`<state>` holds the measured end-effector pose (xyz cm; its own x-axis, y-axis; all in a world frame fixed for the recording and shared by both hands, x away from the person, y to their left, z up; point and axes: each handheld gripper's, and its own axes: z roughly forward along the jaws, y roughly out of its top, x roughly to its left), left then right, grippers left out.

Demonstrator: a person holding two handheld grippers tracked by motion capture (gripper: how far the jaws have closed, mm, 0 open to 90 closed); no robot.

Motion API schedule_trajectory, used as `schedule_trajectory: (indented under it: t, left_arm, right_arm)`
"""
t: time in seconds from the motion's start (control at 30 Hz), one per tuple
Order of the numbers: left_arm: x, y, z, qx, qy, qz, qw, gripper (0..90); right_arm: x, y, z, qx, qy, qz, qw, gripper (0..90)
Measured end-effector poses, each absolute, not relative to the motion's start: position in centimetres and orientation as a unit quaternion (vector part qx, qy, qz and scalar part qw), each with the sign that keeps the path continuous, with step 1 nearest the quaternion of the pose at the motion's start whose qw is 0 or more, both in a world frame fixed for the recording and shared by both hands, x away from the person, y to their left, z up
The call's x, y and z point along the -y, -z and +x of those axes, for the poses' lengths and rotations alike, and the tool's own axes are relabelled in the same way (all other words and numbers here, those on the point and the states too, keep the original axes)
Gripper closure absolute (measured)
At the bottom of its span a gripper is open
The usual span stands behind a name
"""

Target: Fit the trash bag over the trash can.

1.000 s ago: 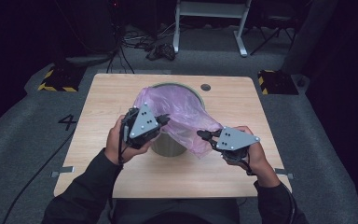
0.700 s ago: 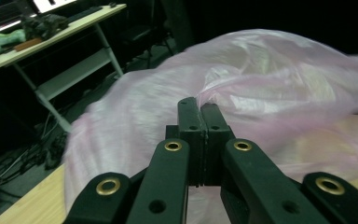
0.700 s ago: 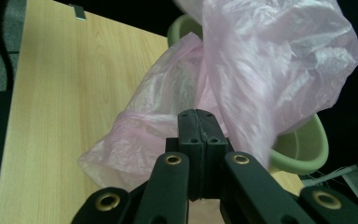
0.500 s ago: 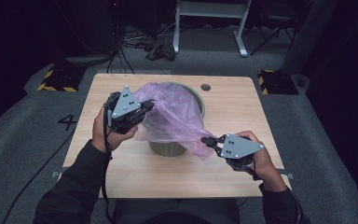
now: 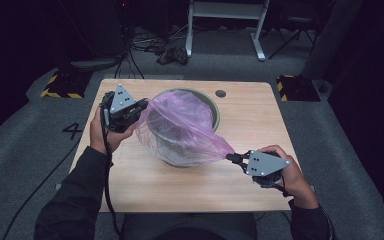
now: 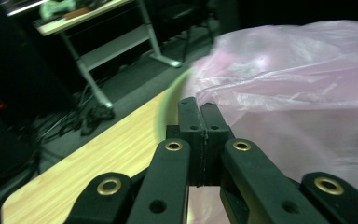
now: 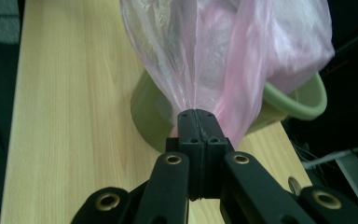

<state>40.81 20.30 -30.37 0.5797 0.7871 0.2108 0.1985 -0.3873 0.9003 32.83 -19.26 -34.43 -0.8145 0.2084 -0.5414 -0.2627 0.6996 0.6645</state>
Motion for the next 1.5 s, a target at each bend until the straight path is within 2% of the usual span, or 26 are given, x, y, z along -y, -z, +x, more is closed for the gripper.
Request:
schedule_trajectory:
  t: [0.27,0.5,0.57,0.6,0.7,0.73,0.83,0.97,1.03,1.13,1.2,1.27,1.3,1.37,1.43,1.5]
  left_arm:
    - [-22.7,32.1,43.7,-0.374,-0.319,0.745,0.451,89.9]
    - [-22.9,33.4,45.2,-0.389,-0.292,0.741,0.463,89.9]
    - [-23.0,33.5,45.0,-0.385,-0.289,0.738,0.473,89.9]
    - [-23.0,33.6,45.0,-0.384,-0.289,0.737,0.475,89.9]
    - [-23.2,33.7,44.8,-0.382,-0.289,0.734,0.48,89.9]
    - [-23.2,33.7,44.8,-0.382,-0.289,0.734,0.481,89.9]
    - [-23.3,33.9,44.8,-0.383,-0.286,0.73,0.489,89.9]
    - [-23.3,34.1,44.9,-0.379,-0.284,0.729,0.494,89.9]
    - [-23.3,34.2,44.8,-0.371,-0.285,0.733,0.494,89.9]
    - [-23.1,34.5,44.9,-0.358,-0.292,0.741,0.488,89.9]
    - [-23.2,34.7,45.0,-0.355,-0.294,0.741,0.488,89.8]
    - [-23.4,35.0,45.1,-0.347,-0.292,0.74,0.497,89.7]
    - [-23.4,35.1,45.2,-0.348,-0.293,0.738,0.498,89.6]
    - [-23.7,35.3,45.5,-0.344,-0.289,0.736,0.507,89.5]
    - [-23.9,35.4,45.8,-0.343,-0.286,0.734,0.512,89.6]
    - [-24.0,35.6,46.3,-0.343,-0.284,0.736,0.51,89.7]
  right_arm:
    - [20.4,35.4,34.4,-0.876,-0.363,0.019,0.318,90.0]
    - [21.1,36.3,35.7,-0.872,-0.375,0.049,0.311,89.0]
    - [21.2,36.2,35.7,-0.858,-0.394,0.066,0.321,66.6]
    - [21.4,36.0,35.7,-0.851,-0.414,0.07,0.316,65.3]
    - [21.6,35.2,35.3,-0.828,-0.461,0.08,0.31,45.2]
    - [21.7,34.8,35.2,-0.819,-0.477,0.085,0.307,41.5]
    - [21.4,33.8,35.2,-0.801,-0.515,0.092,0.292,36.4]
    - [20.0,32.3,35.8,-0.789,-0.529,0.112,0.291,34.8]
    - [19.2,31.9,36.4,-0.795,-0.507,0.124,0.308,34.3]
    - [17.8,31.9,38.0,-0.813,-0.481,0.135,0.3,37.8]
    - [17.0,32.3,38.9,-0.831,-0.451,0.132,0.298,46.2]
    - [16.5,32.7,39.7,-0.837,-0.432,0.142,0.303,62.5]
    - [16.4,32.9,40.3,-0.843,-0.43,0.146,0.289,70.3]
    - [16.3,33.1,40.9,-0.846,-0.418,0.155,0.292,82.9]
    - [16.5,33.1,41.3,-0.843,-0.417,0.163,0.297,88.4]
    - [16.8,32.9,41.9,-0.837,-0.421,0.175,0.303,90.0]
